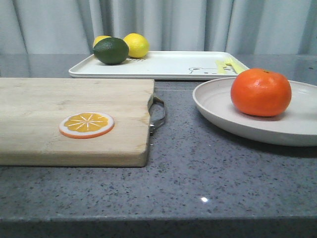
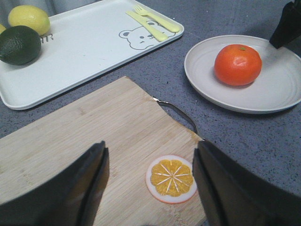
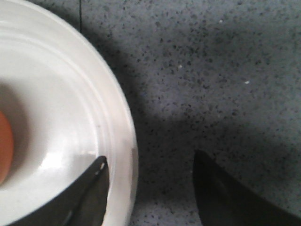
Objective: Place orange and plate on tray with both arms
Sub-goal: 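Move the right gripper to the white plate's rim and grip it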
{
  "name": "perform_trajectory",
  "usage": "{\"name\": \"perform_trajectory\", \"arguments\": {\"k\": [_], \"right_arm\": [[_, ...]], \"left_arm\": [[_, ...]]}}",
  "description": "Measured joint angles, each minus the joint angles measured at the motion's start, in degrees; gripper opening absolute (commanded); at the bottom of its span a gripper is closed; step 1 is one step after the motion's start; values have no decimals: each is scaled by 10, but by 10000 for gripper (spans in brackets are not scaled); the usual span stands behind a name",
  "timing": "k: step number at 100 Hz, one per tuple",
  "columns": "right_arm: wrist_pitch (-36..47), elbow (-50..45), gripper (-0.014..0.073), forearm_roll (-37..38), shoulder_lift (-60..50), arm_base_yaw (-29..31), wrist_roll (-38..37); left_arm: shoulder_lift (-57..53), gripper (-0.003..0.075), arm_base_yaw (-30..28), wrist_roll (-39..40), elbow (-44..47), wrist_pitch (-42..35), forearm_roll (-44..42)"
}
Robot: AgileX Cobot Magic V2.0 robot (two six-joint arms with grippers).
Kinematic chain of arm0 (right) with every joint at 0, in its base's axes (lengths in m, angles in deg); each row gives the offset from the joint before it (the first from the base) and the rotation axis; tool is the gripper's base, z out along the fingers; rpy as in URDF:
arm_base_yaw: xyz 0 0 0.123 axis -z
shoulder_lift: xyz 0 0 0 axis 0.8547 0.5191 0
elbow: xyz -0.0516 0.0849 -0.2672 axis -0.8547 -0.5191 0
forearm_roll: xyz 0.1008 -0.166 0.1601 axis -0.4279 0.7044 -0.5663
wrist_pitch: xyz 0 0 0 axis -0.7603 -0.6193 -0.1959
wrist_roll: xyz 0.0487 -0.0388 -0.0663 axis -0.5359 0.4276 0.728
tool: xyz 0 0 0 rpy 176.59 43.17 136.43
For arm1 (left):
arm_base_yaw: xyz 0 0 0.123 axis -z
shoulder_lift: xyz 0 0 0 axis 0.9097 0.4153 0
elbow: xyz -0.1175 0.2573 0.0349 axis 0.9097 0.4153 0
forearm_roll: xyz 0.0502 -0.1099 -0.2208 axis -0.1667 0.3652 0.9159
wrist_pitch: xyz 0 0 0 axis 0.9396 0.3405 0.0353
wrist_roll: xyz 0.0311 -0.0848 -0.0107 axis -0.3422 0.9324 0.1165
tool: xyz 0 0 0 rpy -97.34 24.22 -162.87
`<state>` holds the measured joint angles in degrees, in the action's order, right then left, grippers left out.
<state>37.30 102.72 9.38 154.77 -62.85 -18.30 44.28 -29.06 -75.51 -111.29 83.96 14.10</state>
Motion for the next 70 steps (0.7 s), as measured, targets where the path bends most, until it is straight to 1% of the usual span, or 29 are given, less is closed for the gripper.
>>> {"name": "perform_trajectory", "arguments": {"k": [15, 20, 25, 37, 42, 51, 54, 70], "right_arm": [[0, 0, 411, -1, 24, 0, 0], [-1, 0, 382, -3, 32, 0, 0], [-1, 0, 322, -4, 36, 0, 0], [-1, 4, 103, -9, 37, 0, -1], [-1, 4, 29, -12, 37, 0, -1], [-1, 6, -60, -20, 37, 0, -5], [0, 7, -71, -22, 37, 0, -6], [0, 7, -66, -24, 37, 0, -6]], "left_arm": [[0, 384, 0, 0, 0, 0, 0], [0, 384, 0, 0, 0, 0, 0], [0, 384, 0, 0, 0, 0, 0], [0, 384, 0, 0, 0, -1, 0], [0, 384, 0, 0, 0, -1, 0], [0, 384, 0, 0, 0, -1, -1], [0, 384, 0, 0, 0, -1, -1], [0, 384, 0, 0, 0, -1, -1]]}}
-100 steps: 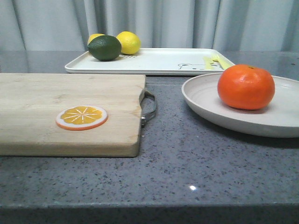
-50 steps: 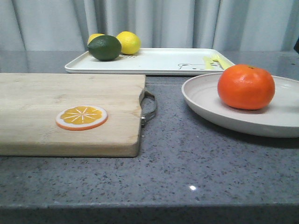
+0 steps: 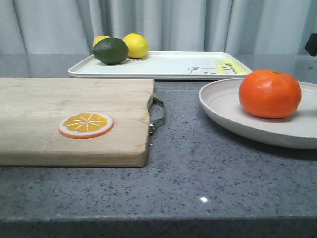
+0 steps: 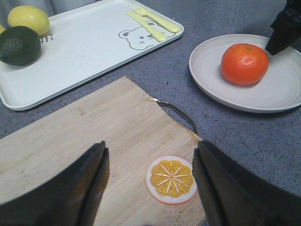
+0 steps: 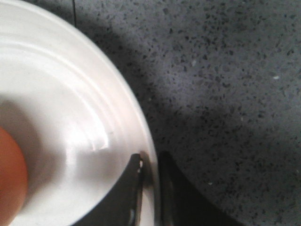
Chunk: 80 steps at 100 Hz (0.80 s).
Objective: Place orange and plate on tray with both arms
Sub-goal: 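Move the right gripper to the white plate's rim and grip it, then lift the plate with the orange and move it over the white tray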
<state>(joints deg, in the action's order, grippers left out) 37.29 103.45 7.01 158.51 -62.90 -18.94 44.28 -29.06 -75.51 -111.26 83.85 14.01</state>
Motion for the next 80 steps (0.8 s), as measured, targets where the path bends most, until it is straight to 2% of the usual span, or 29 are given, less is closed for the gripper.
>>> {"name": "perform_trajectory", "arguments": {"k": [31, 60, 80], "right_arm": [[-41, 23, -66, -21, 0, 0, -2], [-115, 155, -66, -41, 27, 0, 5], [-134, 250, -66, -125, 103, 0, 42]], "left_arm": [[0, 384, 0, 0, 1, 0, -1], [0, 384, 0, 0, 1, 0, -1], [0, 384, 0, 0, 1, 0, -1]]}}
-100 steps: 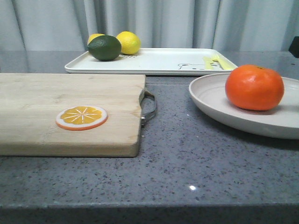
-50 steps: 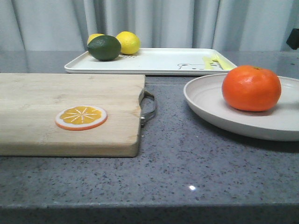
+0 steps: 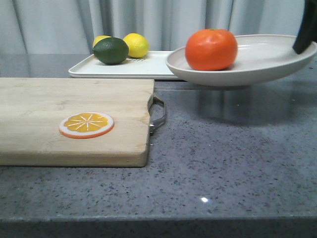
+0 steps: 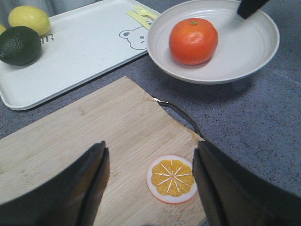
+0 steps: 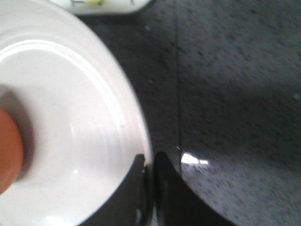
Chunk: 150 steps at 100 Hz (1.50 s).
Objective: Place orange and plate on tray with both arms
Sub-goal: 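Lift the plate with the orange and move it over the white tray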
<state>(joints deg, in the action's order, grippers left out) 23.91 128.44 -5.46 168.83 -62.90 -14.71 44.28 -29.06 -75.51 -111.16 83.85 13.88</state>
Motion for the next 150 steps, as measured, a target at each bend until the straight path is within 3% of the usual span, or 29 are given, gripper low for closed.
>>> {"name": "perform_trajectory", "arguments": {"k": [23, 87, 110, 150], "right_arm": [[-3, 109, -66, -73, 93, -2, 39], [-68, 496, -66, -81, 376, -32, 43], [-66, 556, -66, -81, 430, -32, 43], [-6, 564, -66, -82, 437, -31, 43]], "left_arm": [[0, 384, 0, 0, 0, 0, 0], [0, 384, 0, 0, 0, -12, 0], [0, 384, 0, 0, 0, -19, 0], [0, 384, 0, 0, 0, -22, 0]]}}
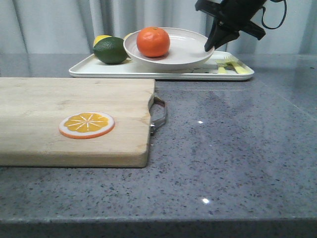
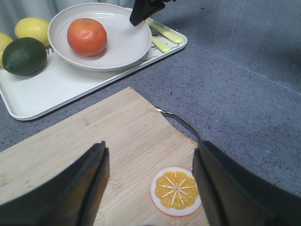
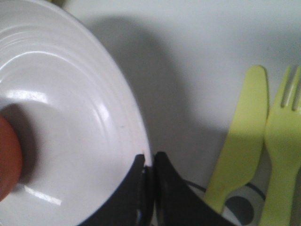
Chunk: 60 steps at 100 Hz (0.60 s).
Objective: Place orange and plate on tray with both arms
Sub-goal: 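Lift the plate with the orange and move it over the white tray, then lower the plate onto the tray, open the right gripper, withdraw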
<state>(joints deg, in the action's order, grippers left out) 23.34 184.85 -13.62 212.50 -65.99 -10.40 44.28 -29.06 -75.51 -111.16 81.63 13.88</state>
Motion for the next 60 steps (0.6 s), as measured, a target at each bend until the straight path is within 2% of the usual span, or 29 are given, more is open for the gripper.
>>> {"name": "perform_trajectory", "arguments": {"k": [50, 60], "right_arm": [[16, 2, -64, -10, 27, 5, -1], [16, 2, -11, -10, 27, 5, -2]], "left_arm": [[0, 384, 0, 0, 0, -1, 0], [0, 384, 0, 0, 0, -1, 0]]}}
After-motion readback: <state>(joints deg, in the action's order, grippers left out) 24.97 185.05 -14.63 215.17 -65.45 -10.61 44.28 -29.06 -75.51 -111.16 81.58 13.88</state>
